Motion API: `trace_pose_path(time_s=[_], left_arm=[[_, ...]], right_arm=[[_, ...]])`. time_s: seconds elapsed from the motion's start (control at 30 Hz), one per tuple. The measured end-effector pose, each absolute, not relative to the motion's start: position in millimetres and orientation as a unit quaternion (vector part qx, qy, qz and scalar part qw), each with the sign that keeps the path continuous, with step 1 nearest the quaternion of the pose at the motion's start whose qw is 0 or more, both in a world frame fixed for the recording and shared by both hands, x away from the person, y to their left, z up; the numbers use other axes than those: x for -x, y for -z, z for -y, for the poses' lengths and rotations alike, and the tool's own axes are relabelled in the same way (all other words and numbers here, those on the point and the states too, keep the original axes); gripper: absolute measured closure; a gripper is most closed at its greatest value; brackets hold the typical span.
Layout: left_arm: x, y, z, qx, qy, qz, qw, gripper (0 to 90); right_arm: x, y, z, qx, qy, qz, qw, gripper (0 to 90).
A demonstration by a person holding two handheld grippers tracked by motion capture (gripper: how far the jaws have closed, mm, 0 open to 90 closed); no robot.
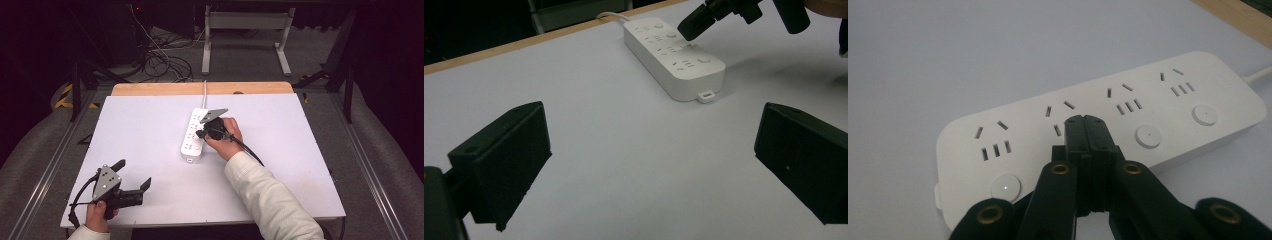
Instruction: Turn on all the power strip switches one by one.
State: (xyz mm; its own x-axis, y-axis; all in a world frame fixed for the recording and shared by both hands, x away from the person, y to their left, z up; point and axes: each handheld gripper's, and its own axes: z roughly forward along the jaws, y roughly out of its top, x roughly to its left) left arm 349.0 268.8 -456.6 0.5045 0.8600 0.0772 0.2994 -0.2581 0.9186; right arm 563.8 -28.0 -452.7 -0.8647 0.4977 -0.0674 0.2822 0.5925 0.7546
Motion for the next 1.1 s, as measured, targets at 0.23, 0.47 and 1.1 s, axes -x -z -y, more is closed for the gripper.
trace_pose_path(time_s=[0.23,0.47,1.1], left_arm=[[-348.9,456.7,-268.6,-0.734,-0.301,-0.395,0.463,1.9],[-348.8,456.8,-268.2,-0.732,-0.301,-0.396,0.465,1.9],[-348.2,456.8,-267.2,-0.733,-0.301,-0.395,0.464,1.9]], right_arm=[[-564.8,455.1,27.1,-0.223,-0.391,-0.882,0.135,90.0],[-565.1,456.9,26.6,-0.224,-0.385,-0.885,0.136,90.0],[-566.4,458.7,27.5,-0.231,-0.387,-0.884,0.126,90.0]])
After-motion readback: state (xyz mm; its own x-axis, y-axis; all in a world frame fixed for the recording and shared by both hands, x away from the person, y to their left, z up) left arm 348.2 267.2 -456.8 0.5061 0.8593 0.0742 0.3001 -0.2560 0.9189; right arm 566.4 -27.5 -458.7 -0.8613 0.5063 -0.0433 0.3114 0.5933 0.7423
